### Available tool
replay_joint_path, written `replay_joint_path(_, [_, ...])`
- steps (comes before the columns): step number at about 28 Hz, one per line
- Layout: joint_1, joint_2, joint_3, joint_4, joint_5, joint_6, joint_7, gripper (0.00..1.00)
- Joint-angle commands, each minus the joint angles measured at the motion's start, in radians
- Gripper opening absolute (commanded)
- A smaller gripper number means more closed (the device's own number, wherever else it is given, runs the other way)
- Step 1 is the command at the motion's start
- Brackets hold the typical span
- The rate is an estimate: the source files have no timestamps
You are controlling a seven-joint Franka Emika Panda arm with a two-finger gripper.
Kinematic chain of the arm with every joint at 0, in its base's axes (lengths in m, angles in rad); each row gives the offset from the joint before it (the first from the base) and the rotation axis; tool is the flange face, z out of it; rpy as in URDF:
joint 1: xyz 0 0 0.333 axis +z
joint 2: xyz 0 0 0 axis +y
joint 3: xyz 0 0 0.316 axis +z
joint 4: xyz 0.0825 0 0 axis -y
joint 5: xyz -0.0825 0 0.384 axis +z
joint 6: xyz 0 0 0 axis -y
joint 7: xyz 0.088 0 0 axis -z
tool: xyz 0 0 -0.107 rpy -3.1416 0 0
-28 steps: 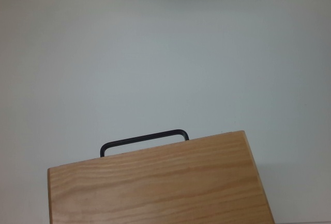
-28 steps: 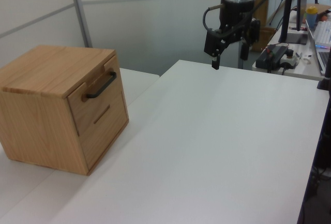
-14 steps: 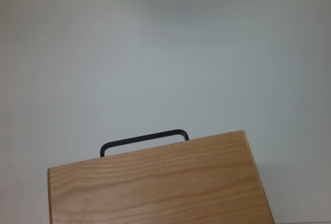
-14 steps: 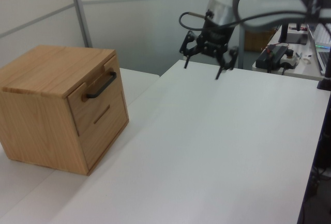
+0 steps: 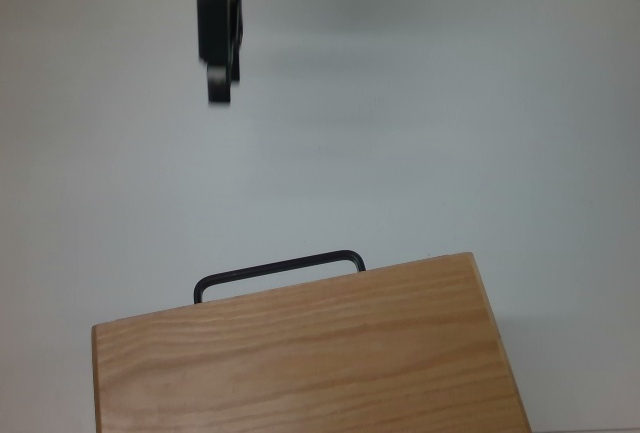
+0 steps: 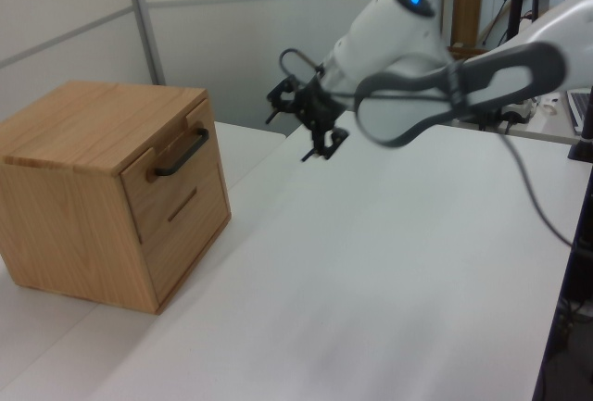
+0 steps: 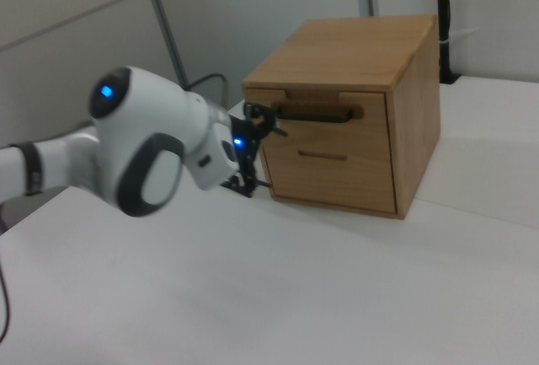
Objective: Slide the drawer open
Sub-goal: 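Swing the gripper toward the black handle of the upper drawer, then close the gripper around the black bar handle of the upper drawer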
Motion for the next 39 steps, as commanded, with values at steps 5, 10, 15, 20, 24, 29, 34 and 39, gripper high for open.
replay_joint_path(5, [0.014,0.26,0.015,0.195,0.018,0.205,0.008,1.0])
replay_joint_path(10, [0.016,0.357,0.014,0.293,0.0,0.207,-0.025,1.0])
replay_joint_path(15, [0.048,0.444,0.014,0.413,-0.009,0.207,-0.068,1.0])
replay_joint_path(20, [0.069,0.493,0.015,0.476,-0.014,0.208,-0.09,1.0])
replay_joint_path(24, [0.1,0.498,0.015,0.484,-0.015,0.207,-0.105,1.0])
replay_joint_path(29, [0.109,0.498,0.014,0.482,-0.017,0.207,-0.105,0.86])
replay_joint_path(34, [0.108,0.49,0.015,0.482,-0.017,0.207,-0.111,0.84])
replay_joint_path(39, [0.099,0.46,0.015,0.455,-0.017,0.204,-0.111,0.84])
